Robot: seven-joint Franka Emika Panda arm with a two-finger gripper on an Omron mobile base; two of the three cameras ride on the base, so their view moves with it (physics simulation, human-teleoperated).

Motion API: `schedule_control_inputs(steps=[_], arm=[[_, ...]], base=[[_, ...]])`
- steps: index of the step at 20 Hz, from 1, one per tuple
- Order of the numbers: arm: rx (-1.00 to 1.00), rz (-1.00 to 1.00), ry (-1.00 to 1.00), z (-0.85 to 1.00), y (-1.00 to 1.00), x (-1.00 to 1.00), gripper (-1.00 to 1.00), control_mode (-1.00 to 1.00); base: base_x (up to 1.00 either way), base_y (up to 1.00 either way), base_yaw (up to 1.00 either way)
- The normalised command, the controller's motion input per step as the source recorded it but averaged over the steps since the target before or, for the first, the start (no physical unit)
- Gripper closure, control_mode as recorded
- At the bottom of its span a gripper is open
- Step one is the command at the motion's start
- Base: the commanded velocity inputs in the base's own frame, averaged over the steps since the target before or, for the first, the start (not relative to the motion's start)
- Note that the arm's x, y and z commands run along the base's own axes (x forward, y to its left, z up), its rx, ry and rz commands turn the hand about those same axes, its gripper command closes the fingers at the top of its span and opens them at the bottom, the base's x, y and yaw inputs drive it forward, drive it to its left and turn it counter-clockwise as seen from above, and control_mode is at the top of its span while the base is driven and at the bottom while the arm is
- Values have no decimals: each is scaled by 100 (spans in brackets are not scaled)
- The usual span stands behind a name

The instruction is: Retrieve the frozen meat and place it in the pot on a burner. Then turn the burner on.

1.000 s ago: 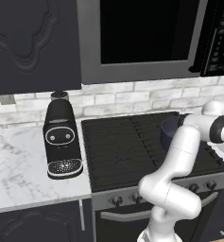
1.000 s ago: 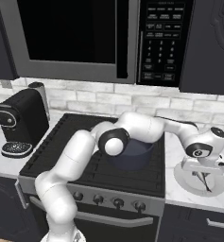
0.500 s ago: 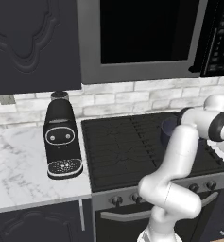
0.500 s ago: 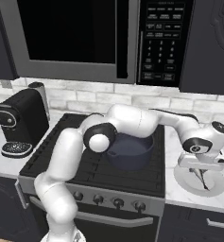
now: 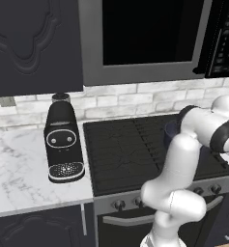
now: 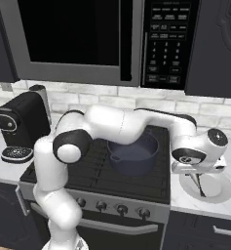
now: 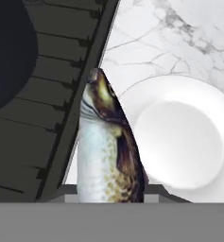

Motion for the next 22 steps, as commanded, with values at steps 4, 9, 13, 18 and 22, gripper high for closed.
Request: schedule_control_inputs(steps=[4, 9, 13, 18, 22], arm=[[-13, 9, -16, 38, 67, -8, 100, -100], [-11, 5, -2, 42, 60, 0, 100, -100], [-5, 0, 1, 63, 38, 0, 100, -100], [0, 0, 7, 55, 40, 4, 100, -100], [0, 0, 2, 8, 41, 24, 100, -100]], base=[[0, 0, 0], [0, 0, 0], [0, 0, 0], [0, 0, 0], [0, 0, 0]])
